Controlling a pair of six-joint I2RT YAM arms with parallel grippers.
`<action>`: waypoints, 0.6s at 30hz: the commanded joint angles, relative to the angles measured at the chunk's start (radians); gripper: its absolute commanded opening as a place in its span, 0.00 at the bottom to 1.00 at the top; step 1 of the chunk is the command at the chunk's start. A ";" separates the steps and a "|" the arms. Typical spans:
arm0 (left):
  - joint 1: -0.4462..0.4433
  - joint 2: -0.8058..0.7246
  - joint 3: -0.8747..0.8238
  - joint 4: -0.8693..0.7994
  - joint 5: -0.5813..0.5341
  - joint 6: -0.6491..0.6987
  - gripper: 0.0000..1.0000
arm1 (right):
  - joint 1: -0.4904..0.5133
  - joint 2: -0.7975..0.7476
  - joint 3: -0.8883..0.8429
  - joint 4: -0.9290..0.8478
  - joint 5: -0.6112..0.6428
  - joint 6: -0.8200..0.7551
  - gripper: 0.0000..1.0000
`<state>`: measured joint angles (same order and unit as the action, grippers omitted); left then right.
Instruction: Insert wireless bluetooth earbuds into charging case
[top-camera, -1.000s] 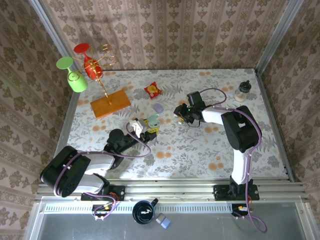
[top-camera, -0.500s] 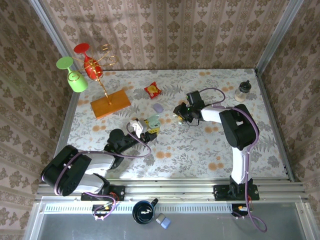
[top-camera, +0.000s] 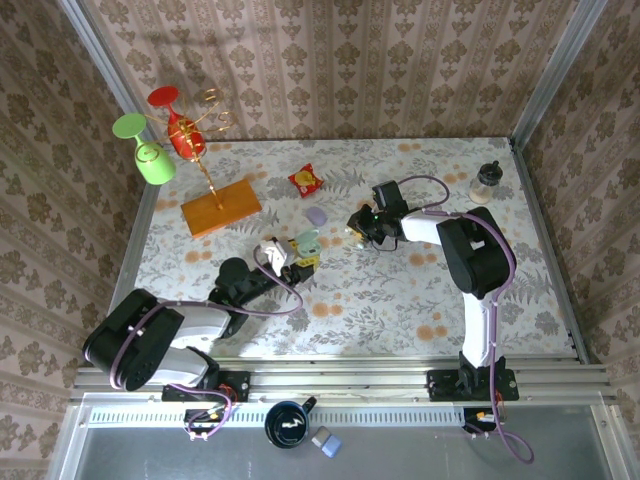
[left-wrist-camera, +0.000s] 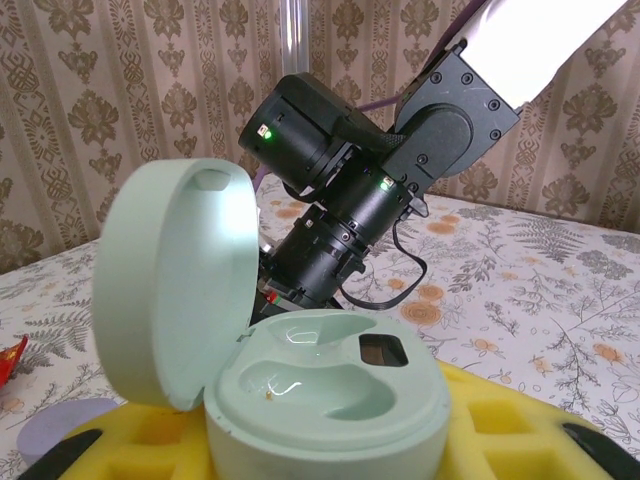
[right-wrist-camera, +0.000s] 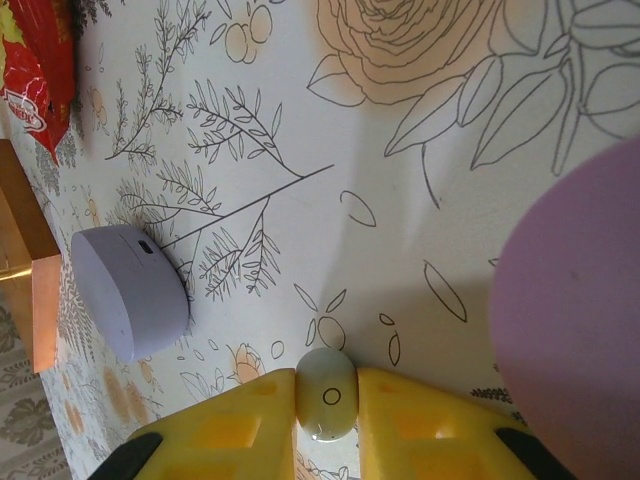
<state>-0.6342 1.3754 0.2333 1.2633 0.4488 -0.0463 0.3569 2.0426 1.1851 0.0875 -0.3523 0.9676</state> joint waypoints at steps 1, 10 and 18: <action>-0.007 0.015 0.002 0.028 0.013 0.038 0.29 | -0.001 -0.041 0.006 -0.054 0.012 -0.033 0.22; -0.010 0.052 0.000 0.029 0.014 0.086 0.29 | 0.011 -0.240 -0.083 -0.123 0.015 -0.110 0.22; -0.009 0.076 -0.002 0.028 0.008 0.118 0.29 | 0.042 -0.455 -0.158 -0.283 0.053 -0.193 0.22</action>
<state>-0.6361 1.4284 0.2329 1.2652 0.4480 0.0353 0.3809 1.6558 1.0462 -0.0917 -0.3355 0.8345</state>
